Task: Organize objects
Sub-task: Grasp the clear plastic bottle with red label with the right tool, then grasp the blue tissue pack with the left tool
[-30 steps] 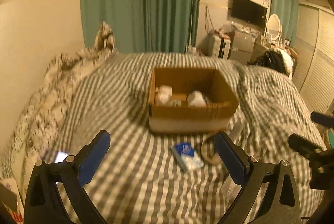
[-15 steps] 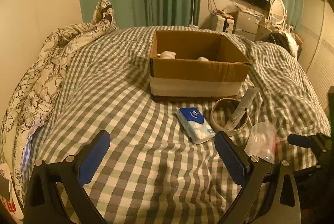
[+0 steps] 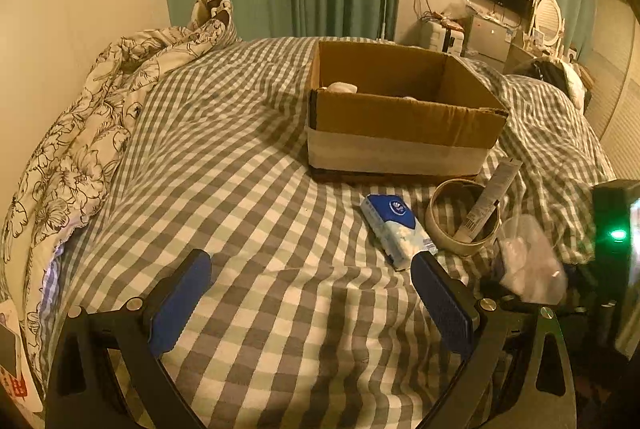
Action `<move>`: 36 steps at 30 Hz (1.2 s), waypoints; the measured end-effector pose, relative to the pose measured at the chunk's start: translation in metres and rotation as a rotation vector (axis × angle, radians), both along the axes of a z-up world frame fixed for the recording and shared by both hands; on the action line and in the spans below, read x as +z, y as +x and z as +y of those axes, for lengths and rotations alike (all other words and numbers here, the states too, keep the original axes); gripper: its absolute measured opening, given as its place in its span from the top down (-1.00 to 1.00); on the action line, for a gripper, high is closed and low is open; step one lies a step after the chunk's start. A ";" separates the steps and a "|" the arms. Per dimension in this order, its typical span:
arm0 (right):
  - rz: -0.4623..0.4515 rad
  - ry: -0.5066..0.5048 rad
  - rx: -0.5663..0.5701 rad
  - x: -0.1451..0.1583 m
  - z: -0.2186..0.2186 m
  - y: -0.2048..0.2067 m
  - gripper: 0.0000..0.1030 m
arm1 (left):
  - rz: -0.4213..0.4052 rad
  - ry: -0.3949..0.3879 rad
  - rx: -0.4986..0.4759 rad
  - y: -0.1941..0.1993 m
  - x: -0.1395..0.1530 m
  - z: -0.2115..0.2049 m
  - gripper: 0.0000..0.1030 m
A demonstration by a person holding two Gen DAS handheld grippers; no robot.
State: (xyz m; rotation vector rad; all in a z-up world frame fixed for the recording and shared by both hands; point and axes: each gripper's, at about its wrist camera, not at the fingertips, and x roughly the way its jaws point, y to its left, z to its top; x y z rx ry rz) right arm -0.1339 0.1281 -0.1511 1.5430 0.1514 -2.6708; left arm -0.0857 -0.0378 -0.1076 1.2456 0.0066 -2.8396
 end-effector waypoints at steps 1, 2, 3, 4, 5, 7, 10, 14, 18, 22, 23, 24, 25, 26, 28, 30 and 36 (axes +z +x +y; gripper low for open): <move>0.019 0.010 0.004 0.005 0.001 0.004 -0.48 | -0.002 -0.005 -0.001 0.000 -0.001 0.001 -0.99; 0.031 0.015 0.008 0.009 0.002 0.006 -0.43 | -0.003 -0.010 -0.003 0.000 -0.002 0.002 -0.99; 0.054 0.026 0.013 0.016 0.004 0.010 -0.40 | -0.005 -0.014 -0.007 -0.001 -0.003 0.004 -0.99; 0.068 0.035 0.017 0.020 0.005 0.012 -0.38 | -0.007 -0.017 -0.009 -0.001 -0.004 0.005 -0.99; 0.084 0.037 0.019 0.025 0.007 0.015 -0.35 | -0.010 -0.018 -0.014 -0.002 -0.004 0.008 -0.99; 0.113 0.035 0.027 0.038 0.013 0.019 -0.32 | -0.012 -0.018 -0.026 -0.003 -0.006 0.013 -0.99; 0.159 0.040 0.035 0.055 0.018 0.021 -0.27 | -0.025 -0.021 -0.050 -0.007 -0.009 0.024 -0.99; 0.205 0.031 0.043 0.076 0.026 0.015 -0.27 | -0.052 -0.023 -0.083 -0.020 -0.018 0.042 -0.99; 0.236 0.008 0.056 0.089 0.032 0.007 -0.27 | -0.103 -0.038 -0.118 -0.041 -0.036 0.062 -0.99; 0.250 -0.003 0.071 0.095 0.036 -0.006 -0.27 | -0.158 -0.054 -0.142 -0.063 -0.058 0.077 -0.92; 0.250 -0.007 0.074 0.096 0.037 -0.009 -0.27 | -0.171 -0.062 -0.152 -0.067 -0.063 0.080 -0.82; 0.250 -0.014 0.079 0.097 0.038 -0.013 -0.27 | -0.189 -0.075 -0.157 -0.072 -0.070 0.084 -0.78; 0.249 -0.021 0.081 0.096 0.039 -0.016 -0.27 | -0.212 -0.087 -0.161 -0.078 -0.077 0.087 -0.72; 0.249 -0.027 0.082 0.096 0.040 -0.018 -0.27 | -0.221 -0.093 -0.163 -0.081 -0.081 0.088 -0.72; 0.244 -0.042 0.090 0.093 0.042 -0.022 -0.27 | -0.232 -0.100 -0.164 -0.088 -0.087 0.090 -0.70; 0.234 -0.053 0.095 0.088 0.043 -0.025 -0.27 | -0.236 -0.093 -0.163 -0.091 -0.089 0.089 -0.46; 0.220 -0.078 0.099 0.080 0.049 -0.025 -0.27 | -0.207 -0.022 -0.170 -0.077 -0.074 0.079 -0.24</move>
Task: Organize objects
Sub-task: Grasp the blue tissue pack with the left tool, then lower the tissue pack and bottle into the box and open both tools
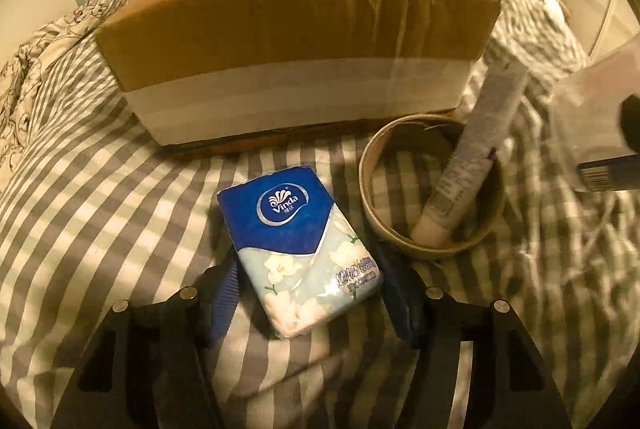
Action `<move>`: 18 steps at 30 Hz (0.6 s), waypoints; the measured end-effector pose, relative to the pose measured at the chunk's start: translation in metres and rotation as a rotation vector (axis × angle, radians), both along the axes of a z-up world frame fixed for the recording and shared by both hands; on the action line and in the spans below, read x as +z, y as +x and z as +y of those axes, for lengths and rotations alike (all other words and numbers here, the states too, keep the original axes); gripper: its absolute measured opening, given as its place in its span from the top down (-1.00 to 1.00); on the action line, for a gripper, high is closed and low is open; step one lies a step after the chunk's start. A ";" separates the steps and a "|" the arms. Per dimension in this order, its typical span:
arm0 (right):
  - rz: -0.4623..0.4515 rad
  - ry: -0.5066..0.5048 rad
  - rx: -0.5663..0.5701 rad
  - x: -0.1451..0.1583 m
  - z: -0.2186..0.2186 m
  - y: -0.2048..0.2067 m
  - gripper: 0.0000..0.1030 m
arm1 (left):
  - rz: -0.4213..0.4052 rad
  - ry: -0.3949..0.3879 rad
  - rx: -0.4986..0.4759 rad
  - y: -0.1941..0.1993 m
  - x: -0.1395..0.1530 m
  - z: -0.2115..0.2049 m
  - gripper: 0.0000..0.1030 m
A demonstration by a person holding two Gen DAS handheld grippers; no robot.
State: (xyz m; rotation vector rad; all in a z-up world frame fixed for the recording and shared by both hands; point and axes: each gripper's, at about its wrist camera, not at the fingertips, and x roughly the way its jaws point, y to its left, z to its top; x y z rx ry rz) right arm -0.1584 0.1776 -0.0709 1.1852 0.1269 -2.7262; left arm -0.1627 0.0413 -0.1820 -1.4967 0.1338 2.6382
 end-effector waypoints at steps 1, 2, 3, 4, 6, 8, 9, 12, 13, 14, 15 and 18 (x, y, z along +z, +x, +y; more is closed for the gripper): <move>0.003 -0.002 0.000 0.001 0.001 0.001 -0.27 | 0.007 0.009 0.002 0.004 0.004 -0.002 -0.24; 0.008 -0.003 -0.001 0.003 0.002 0.003 -0.27 | 0.015 0.014 0.003 0.009 0.008 -0.003 -0.24; 0.016 -0.004 0.000 0.006 0.002 0.006 -0.27 | 0.028 0.020 0.003 0.015 0.016 -0.006 -0.24; 0.026 -0.004 0.002 0.010 0.002 0.008 -0.27 | 0.041 0.024 0.003 0.020 0.022 -0.008 -0.24; 0.046 -0.008 0.006 0.020 0.001 0.014 -0.27 | 0.074 0.034 0.005 0.029 0.037 -0.012 -0.24; 0.067 -0.014 0.014 0.031 -0.001 0.019 -0.27 | 0.109 0.043 0.006 0.033 0.051 -0.010 -0.24; 0.081 -0.013 0.017 0.038 -0.002 0.022 -0.27 | 0.136 0.053 0.003 0.037 0.064 -0.012 -0.24; 0.136 0.006 0.029 0.062 -0.010 0.032 -0.27 | 0.201 0.072 -0.005 0.041 0.095 -0.013 -0.24; 0.148 0.009 0.032 0.068 -0.012 0.034 -0.27 | 0.216 0.077 -0.010 0.041 0.104 -0.015 -0.24; 0.168 0.013 0.039 0.077 -0.015 0.037 -0.27 | 0.234 0.081 -0.015 0.040 0.113 -0.015 -0.24; 0.181 0.014 0.045 0.084 -0.017 0.039 -0.27 | 0.252 0.086 -0.021 0.040 0.124 -0.016 -0.24; 0.224 0.016 0.071 0.107 -0.025 0.041 -0.27 | 0.310 0.109 -0.033 0.036 0.155 -0.020 -0.24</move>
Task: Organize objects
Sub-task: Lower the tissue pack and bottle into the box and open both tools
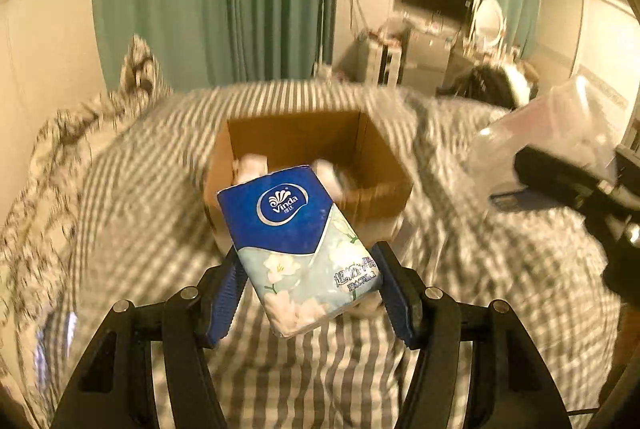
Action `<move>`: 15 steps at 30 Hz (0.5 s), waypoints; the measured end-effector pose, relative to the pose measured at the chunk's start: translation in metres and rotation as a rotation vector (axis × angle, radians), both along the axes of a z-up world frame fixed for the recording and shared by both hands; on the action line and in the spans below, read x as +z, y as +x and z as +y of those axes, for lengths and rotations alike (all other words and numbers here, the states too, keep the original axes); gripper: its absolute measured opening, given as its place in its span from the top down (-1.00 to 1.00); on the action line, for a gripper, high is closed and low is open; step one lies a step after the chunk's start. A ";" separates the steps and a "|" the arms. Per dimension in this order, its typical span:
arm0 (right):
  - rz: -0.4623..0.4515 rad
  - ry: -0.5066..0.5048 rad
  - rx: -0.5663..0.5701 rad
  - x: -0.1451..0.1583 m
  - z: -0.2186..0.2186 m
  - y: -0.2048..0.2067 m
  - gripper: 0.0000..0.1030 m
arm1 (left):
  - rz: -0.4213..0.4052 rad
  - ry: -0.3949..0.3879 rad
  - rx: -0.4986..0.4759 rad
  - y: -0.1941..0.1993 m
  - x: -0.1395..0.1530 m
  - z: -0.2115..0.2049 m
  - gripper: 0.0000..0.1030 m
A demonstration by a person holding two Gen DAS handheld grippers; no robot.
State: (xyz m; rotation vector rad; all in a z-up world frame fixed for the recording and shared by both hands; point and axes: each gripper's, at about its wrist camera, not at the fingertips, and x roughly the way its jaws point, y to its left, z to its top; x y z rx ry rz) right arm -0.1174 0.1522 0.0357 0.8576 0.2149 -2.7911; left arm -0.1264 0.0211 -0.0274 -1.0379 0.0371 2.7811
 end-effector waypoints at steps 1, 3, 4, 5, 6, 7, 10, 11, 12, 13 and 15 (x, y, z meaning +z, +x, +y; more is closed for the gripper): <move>0.013 -0.001 0.008 0.007 -0.002 -0.001 -0.27 | 0.018 0.007 0.001 -0.003 0.009 -0.001 -0.24; 0.034 -0.012 0.021 0.021 -0.006 -0.005 -0.27 | 0.048 0.021 0.002 -0.011 0.025 -0.006 -0.24; 0.042 -0.018 0.029 0.027 -0.008 -0.008 -0.27 | 0.060 0.024 0.006 -0.015 0.032 -0.007 -0.24; 0.050 -0.025 0.037 0.033 -0.010 -0.012 -0.27 | 0.072 0.022 0.010 -0.019 0.037 -0.008 -0.24; 0.061 -0.032 0.047 0.040 -0.012 -0.018 -0.27 | 0.082 0.019 0.013 -0.025 0.042 -0.009 -0.24; 0.065 -0.035 0.053 0.043 -0.014 -0.022 -0.27 | 0.088 0.016 0.017 -0.031 0.046 -0.010 -0.24; 0.069 -0.052 0.074 0.052 -0.018 -0.042 -0.27 | 0.100 0.008 0.034 -0.053 0.050 -0.011 -0.24; 0.067 -0.057 0.080 0.053 -0.018 -0.049 -0.27 | 0.104 0.001 0.043 -0.062 0.050 -0.012 -0.24; 0.064 -0.061 0.085 0.054 -0.020 -0.058 -0.27 | 0.109 -0.002 0.050 -0.068 0.050 -0.012 -0.24; 0.059 -0.062 0.090 0.054 -0.023 -0.067 -0.27 | 0.114 -0.004 0.054 -0.075 0.049 -0.012 -0.24; 0.052 -0.061 0.095 0.053 -0.026 -0.083 -0.27 | 0.112 -0.005 0.052 -0.092 0.045 -0.013 -0.24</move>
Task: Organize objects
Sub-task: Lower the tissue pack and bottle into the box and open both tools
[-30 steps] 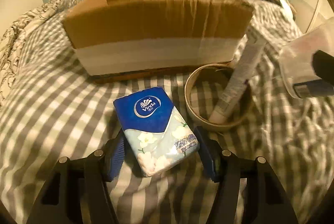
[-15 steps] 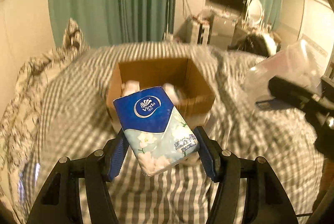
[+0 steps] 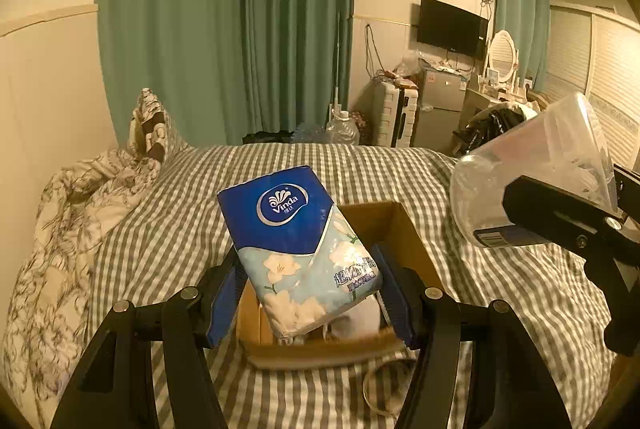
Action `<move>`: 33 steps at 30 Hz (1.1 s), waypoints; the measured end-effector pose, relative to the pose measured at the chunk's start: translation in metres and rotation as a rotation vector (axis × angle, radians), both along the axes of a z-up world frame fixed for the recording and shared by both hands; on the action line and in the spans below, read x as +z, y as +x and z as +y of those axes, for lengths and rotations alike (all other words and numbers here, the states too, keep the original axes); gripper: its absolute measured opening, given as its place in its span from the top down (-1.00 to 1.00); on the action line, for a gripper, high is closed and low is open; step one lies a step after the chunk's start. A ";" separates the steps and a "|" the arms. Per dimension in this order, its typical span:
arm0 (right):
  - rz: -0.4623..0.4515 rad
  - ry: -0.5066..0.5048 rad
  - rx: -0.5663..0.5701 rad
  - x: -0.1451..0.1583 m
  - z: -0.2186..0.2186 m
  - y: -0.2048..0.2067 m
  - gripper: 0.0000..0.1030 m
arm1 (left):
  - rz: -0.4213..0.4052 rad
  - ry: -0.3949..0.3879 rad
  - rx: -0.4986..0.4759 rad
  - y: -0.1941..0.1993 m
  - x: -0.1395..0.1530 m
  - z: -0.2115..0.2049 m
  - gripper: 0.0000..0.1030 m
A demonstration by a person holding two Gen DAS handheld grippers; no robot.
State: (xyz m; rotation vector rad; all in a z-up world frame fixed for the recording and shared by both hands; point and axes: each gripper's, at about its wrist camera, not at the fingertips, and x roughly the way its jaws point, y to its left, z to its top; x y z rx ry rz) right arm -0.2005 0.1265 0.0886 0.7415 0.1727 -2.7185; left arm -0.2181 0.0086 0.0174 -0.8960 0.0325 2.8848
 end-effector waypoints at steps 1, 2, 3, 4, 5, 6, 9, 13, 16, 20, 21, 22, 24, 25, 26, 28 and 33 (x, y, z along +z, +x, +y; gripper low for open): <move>-0.005 0.000 0.001 -0.002 -0.001 -0.009 -0.27 | -0.006 0.000 0.001 -0.008 -0.003 0.000 -0.24; -0.012 0.001 0.002 -0.004 -0.002 -0.020 -0.27 | -0.017 0.002 0.000 -0.016 -0.006 0.000 -0.24; -0.020 -0.001 0.004 -0.006 -0.003 -0.030 -0.27 | -0.036 0.012 -0.002 -0.027 -0.011 -0.002 -0.24; -0.028 -0.003 0.005 -0.010 -0.004 -0.040 -0.27 | -0.049 0.024 -0.005 -0.033 -0.015 -0.003 -0.24; -0.036 -0.005 0.005 -0.013 -0.004 -0.048 -0.27 | -0.062 0.037 -0.010 -0.039 -0.020 -0.003 -0.24; -0.045 -0.013 -0.001 -0.018 -0.003 -0.060 -0.27 | -0.071 0.044 -0.015 -0.047 -0.025 -0.004 -0.24; -0.076 -0.040 -0.015 -0.033 0.002 -0.085 -0.27 | -0.102 0.042 -0.012 -0.065 -0.046 -0.003 -0.24; -0.144 -0.060 -0.018 -0.070 0.007 -0.110 -0.27 | -0.166 0.049 -0.033 -0.085 -0.083 -0.002 -0.24; -0.195 -0.063 -0.009 -0.094 0.011 -0.125 -0.27 | -0.189 0.012 -0.063 -0.091 -0.105 -0.001 -0.26; -0.224 -0.066 0.005 -0.110 0.010 -0.133 -0.29 | -0.210 0.012 -0.075 -0.094 -0.115 0.000 -0.37; -0.229 -0.070 0.003 -0.111 0.011 -0.133 -0.33 | -0.210 0.020 -0.075 -0.093 -0.116 -0.001 -0.41; -0.224 -0.075 0.000 -0.110 0.013 -0.133 -0.38 | -0.205 0.021 -0.073 -0.091 -0.114 -0.001 -0.57; -0.185 -0.088 -0.014 -0.101 0.017 -0.126 -0.63 | -0.176 0.017 -0.053 -0.085 -0.108 -0.002 -0.76; -0.164 -0.092 -0.022 -0.095 0.018 -0.122 -0.65 | -0.159 0.020 -0.046 -0.082 -0.104 -0.003 -0.79; -0.146 -0.097 -0.027 -0.089 0.021 -0.118 -0.68 | -0.149 0.026 -0.042 -0.078 -0.100 -0.004 -0.80; -0.110 -0.112 -0.041 -0.074 0.028 -0.107 -0.76 | -0.143 0.044 -0.023 -0.069 -0.092 -0.008 -0.87; -0.047 -0.094 -0.071 -0.041 0.038 -0.071 -0.84 | -0.117 0.058 0.022 -0.041 -0.065 -0.011 -0.91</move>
